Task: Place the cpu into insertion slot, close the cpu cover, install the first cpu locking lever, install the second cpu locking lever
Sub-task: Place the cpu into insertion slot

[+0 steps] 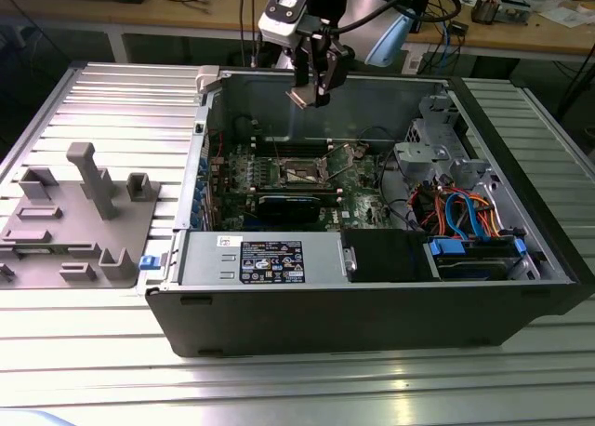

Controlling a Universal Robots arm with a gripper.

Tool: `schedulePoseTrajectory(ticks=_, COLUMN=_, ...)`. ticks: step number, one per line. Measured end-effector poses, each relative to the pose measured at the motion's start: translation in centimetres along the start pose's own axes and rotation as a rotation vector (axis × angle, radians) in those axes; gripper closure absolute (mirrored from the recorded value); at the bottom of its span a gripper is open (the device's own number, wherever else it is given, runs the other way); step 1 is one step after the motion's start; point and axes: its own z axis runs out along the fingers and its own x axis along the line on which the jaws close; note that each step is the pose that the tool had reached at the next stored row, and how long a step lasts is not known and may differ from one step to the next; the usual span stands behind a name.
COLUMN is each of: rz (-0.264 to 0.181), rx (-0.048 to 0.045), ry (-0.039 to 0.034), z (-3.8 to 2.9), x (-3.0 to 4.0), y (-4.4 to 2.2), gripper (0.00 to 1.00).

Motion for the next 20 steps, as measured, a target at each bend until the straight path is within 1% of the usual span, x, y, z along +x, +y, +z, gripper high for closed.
schedulePoseTrajectory(ticks=20, rz=0.012, rx=-0.0002, ry=-0.0009, z=0.0, x=0.0, y=0.0, gripper=0.46)
